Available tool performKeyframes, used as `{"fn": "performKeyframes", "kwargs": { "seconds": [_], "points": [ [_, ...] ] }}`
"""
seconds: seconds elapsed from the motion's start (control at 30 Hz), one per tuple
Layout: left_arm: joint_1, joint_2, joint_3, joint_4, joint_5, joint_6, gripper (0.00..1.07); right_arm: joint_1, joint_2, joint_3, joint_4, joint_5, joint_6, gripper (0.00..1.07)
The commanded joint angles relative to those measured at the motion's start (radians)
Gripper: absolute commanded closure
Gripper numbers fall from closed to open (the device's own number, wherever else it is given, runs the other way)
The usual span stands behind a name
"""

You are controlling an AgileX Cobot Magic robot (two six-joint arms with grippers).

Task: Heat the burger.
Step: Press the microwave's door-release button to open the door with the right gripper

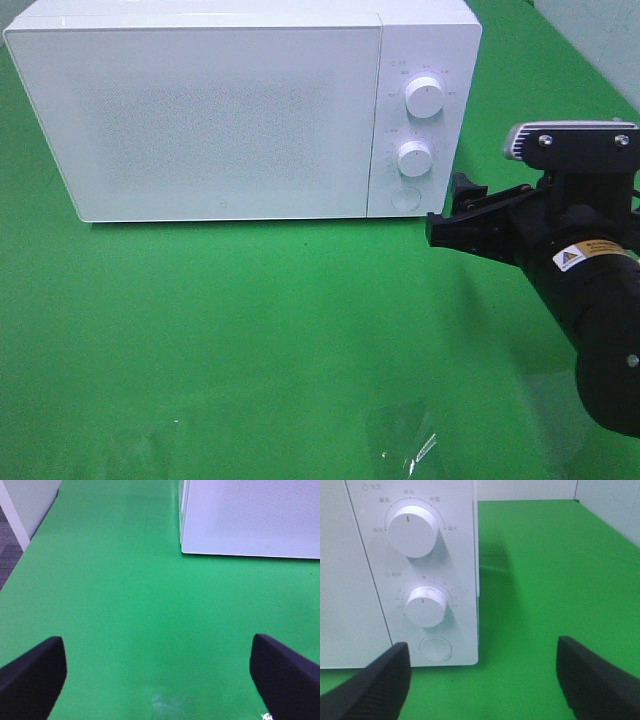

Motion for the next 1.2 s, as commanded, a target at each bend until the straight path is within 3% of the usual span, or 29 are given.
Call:
{"fn": "performKeyframes", "kwargs": {
  "seconds": [0.03,0.97,1.1,1.17,1.2],
  "points": [
    [-0.001,-0.021,0.001,-0.003,-0.017,0.002,0.16,0.004,0.042,-0.052,0.005,-0.061,-0.022,0.31],
    [-0.001,-0.021,0.001,-0.003,-0.017,0.002,0.16,0.001,0.140,-0.102,-0.085,-0.052,0.080,0.32],
    [-0.001,-0.019,0.001,-0.003,-0.017,0.002,0.16,0.001,0.148,-0.109,-0.086,-0.038,0.214,0.34],
    [-0.001,-0.015,0.001,-0.003,-0.017,0.002,0.16,0.001,0.148,-0.109,-0.085,-0.013,0.445,0.43],
    [-0.001,-0.015,0.001,-0.003,-0.017,0.002,0.16,0.001,0.148,-0.109,-0.085,-0.013,0.445,0.43]
  ]
}}
